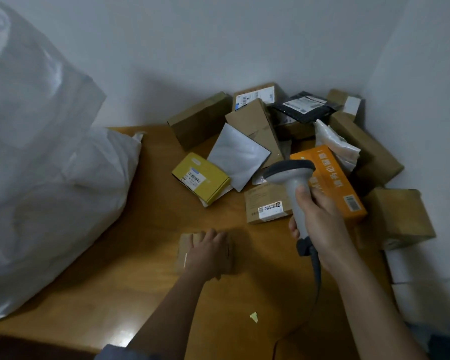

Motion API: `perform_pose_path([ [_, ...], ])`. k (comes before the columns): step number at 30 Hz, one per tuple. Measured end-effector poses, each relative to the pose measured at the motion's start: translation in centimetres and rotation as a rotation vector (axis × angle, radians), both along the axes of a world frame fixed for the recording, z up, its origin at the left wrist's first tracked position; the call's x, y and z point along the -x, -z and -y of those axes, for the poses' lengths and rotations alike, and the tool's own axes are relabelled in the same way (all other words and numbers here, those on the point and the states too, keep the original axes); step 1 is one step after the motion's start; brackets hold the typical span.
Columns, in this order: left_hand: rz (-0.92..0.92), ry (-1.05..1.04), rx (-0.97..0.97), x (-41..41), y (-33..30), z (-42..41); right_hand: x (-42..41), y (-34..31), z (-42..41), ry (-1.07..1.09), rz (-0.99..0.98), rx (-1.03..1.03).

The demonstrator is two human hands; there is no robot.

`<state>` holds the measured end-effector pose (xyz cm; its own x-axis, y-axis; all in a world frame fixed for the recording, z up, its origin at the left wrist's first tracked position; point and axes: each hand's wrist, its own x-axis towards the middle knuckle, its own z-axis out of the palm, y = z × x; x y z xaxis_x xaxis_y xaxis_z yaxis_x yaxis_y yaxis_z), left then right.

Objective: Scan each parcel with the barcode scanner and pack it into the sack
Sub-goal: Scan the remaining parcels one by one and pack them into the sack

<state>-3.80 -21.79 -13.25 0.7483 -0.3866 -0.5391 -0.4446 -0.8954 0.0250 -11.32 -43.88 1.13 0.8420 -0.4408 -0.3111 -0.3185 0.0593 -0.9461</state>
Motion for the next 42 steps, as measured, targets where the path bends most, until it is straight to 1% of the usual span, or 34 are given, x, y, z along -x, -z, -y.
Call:
perform_pose_path([
  [1,-0.002,-0.11,0.098,-0.3,-0.5,0.0,-0.1,-0.1,-0.1,0.008,0.009,-0.001],
  [2,-0.039,-0.248,0.235,-0.7,-1.2,0.0,-0.1,-0.2,-0.2,0.018,0.018,-0.003],
  [4,-0.226,-0.565,0.576,-1.5,-3.1,0.0,-0.2,-0.4,-0.6,0.048,0.043,-0.018],
  [5,-0.348,-0.69,0.735,-1.7,-4.2,0.0,-0.1,-0.5,-0.8,0.064,0.061,-0.025],
  [6,-0.47,-0.771,0.867,-1.8,-5.3,-0.1,-0.2,-0.7,-1.1,0.074,0.077,-0.021],
  [8,-0.668,-0.871,1.057,-1.9,-7.4,-0.1,-0.4,-1.0,-1.7,0.08,0.089,-0.003],
  [9,-0.728,-0.904,1.139,-1.9,-8.2,-0.1,-0.6,-1.2,-1.9,0.079,0.09,-0.001],
  [13,-0.889,-0.981,1.473,-2.0,-11.3,-0.3,-1.3,-1.5,-3.2,0.074,0.094,0.006],
  [15,-0.977,-1.019,1.602,-2.2,-12.5,-0.8,-1.4,-1.6,-4.2,0.057,0.096,0.023],
  [18,-1.004,-1.037,1.665,-2.4,-14.2,-1.1,-1.6,-1.9,-5.3,0.045,0.14,0.023],
  [21,-0.914,-1.078,1.68,-2.4,-15.6,-1.0,-1.7,-2.3,-6.0,0.038,0.147,0.04],
  [24,-0.844,-1.06,1.693,-2.4,-16.8,-1.3,-1.5,-2.9,-6.6,0.042,0.137,0.075],
  [27,-0.866,-1.06,1.804,-2.3,-17.9,-2.1,-1.2,-3.7,-7.2,0.005,0.133,0.074],
  [29,-0.88,-1.002,1.82,-2.0,-18.4,-2.7,-1.1,-3.9,-7.8,0.001,0.129,0.045],
  [31,-0.84,-0.922,1.784,-1.8,-18.7,-3.3,-1.0,-4.1,-8.1,0.023,0.135,0.031],
  [35,-0.601,-0.799,1.692,-2.3,-19.8,-5.4,-1.1,-5.1,-6.9,0.064,0.125,0.084],
  [37,-0.503,-0.79,1.583,-2.7,-20.6,-6.4,-1.3,-5.8,-6.2,0.098,0.103,0.147],
  [39,-0.448,-0.785,1.512,-2.9,-20.7,-7.2,-1.4,-6.5,-5.8,0.12,0.111,0.197],
  [42,-0.387,-0.886,1.52,-3.0,-20.2,-7.7,-1.1,-7.8,-5.9,0.146,0.17,0.267],
])
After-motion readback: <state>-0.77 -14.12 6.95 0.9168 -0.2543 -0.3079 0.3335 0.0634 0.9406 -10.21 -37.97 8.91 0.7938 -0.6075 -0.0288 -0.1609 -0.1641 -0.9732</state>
